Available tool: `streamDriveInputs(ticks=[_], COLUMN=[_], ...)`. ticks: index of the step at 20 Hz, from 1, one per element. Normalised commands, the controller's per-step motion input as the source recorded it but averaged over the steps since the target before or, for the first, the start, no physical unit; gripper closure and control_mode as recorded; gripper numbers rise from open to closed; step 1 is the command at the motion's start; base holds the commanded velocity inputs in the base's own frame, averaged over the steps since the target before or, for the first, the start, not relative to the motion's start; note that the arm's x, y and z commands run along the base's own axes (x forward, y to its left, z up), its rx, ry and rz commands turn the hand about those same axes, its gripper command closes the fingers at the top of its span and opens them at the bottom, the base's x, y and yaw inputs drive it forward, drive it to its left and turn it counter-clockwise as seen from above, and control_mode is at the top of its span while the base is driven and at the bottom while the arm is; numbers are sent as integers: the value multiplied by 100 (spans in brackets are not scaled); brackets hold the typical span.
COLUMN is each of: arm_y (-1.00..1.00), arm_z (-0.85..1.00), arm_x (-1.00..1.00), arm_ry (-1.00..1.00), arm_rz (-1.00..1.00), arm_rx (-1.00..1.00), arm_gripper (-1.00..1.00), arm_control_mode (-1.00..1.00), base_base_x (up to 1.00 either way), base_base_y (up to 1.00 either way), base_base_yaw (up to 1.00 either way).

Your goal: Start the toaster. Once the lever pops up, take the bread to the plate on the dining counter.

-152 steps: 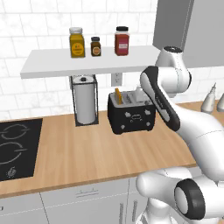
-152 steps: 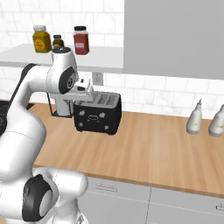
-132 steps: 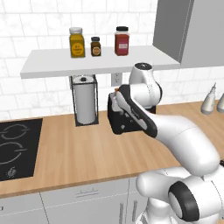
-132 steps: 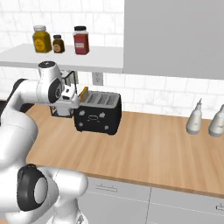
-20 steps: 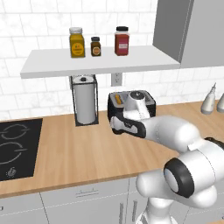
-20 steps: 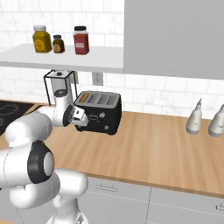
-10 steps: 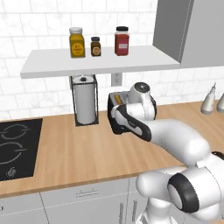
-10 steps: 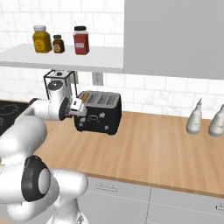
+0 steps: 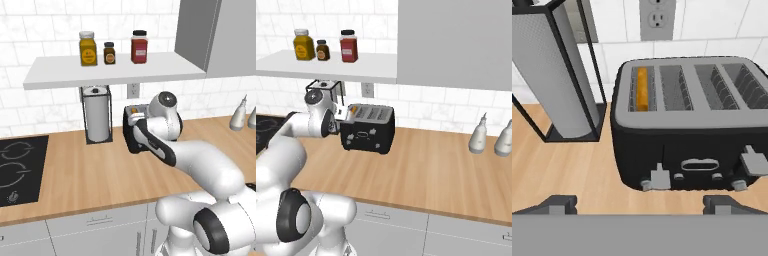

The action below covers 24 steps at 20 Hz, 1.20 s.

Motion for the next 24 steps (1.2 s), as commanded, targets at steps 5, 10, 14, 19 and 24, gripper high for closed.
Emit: streamDriveInputs(ticks=[5,10,14,19,24], arm_y=[-11,0,4,4,3], arm_z=[7,2,0,0,0], arm_x=[24,25,34,33,37], arm_ry=[-8,0,0,0,0], arm_rz=[0,0,0,0,0], arm_rx=[1,0,0,0,0], arm_gripper=[-100,-100,-100,-100,-100], arm_control_mode=[-100,-100,-100,-100,-100], base_base_x=[0,0,0,0,0], base_base_y=[0,0,0,0,0], base_base_yaw=[0,0,0,0,0])
